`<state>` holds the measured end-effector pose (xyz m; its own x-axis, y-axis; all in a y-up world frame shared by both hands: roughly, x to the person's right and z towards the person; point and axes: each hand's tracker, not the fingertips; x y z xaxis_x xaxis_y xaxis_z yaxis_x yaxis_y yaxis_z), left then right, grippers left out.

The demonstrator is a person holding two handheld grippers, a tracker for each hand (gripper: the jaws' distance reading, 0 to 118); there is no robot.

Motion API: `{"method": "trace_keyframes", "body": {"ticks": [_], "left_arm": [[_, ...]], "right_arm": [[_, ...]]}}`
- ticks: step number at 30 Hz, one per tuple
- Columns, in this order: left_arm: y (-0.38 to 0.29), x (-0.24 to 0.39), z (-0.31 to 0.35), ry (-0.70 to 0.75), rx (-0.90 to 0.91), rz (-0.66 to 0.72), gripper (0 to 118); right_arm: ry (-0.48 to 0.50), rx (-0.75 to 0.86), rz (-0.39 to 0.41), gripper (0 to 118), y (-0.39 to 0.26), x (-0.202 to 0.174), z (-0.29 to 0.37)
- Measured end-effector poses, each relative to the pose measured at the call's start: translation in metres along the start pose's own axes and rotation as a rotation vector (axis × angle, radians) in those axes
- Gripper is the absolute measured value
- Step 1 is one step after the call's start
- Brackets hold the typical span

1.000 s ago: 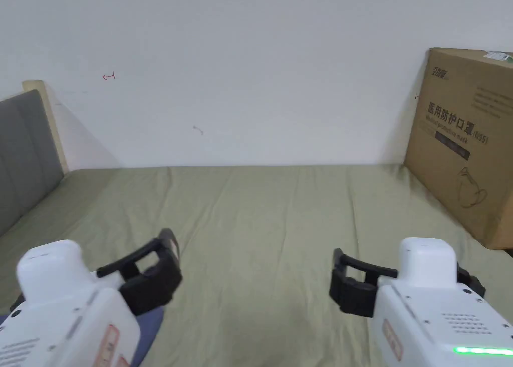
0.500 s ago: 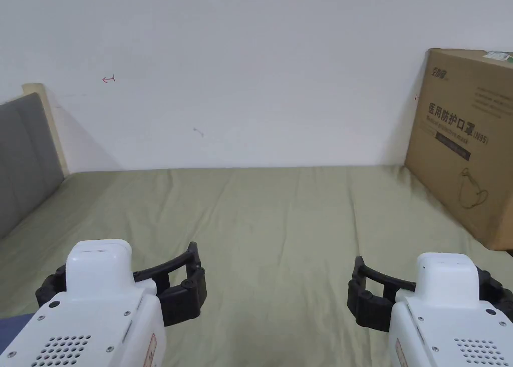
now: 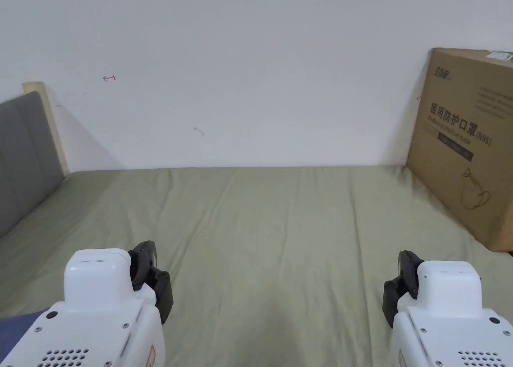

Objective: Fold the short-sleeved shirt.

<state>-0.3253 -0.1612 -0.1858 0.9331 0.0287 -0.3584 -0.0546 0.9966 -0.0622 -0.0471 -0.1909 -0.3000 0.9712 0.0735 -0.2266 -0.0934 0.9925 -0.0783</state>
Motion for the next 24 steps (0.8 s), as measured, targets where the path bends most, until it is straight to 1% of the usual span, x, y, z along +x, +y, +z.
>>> {"method": "trace_keyframes", "body": {"ticks": [6, 10, 12, 15, 17, 21, 24], "left_arm": [[0.000, -0.001, -0.002, -0.001, -0.006, -0.005, 0], [0.005, -0.009, 0.002, -0.005, -0.003, 0.016, 0], [0.008, -0.017, 0.006, 0.008, -0.003, 0.034, 0], [0.012, -0.034, 0.017, 0.078, 0.005, 0.017, 0], [0.015, -0.050, 0.029, 0.142, 0.015, 0.024, 0], [0.019, -0.088, 0.055, 0.262, 0.010, 0.054, 0], [0.019, -0.109, 0.076, 0.377, 0.009, 0.032, 0]], "right_arm": [[0.014, 0.000, -0.014, 0, 0.004, 0.001, -0.001], [0.047, -0.006, -0.015, 0, 0.010, -0.004, -0.003], [0.093, -0.006, -0.030, 0, 0.014, -0.011, -0.003], [0.162, 0.014, -0.004, 0, 0.021, -0.034, -0.004], [0.233, 0.021, -0.001, 0, 0.025, -0.053, -0.007], [0.387, -0.005, -0.019, 0, 0.031, -0.101, -0.010], [0.495, -0.022, -0.013, 0, 0.033, -0.133, -0.007]]}}
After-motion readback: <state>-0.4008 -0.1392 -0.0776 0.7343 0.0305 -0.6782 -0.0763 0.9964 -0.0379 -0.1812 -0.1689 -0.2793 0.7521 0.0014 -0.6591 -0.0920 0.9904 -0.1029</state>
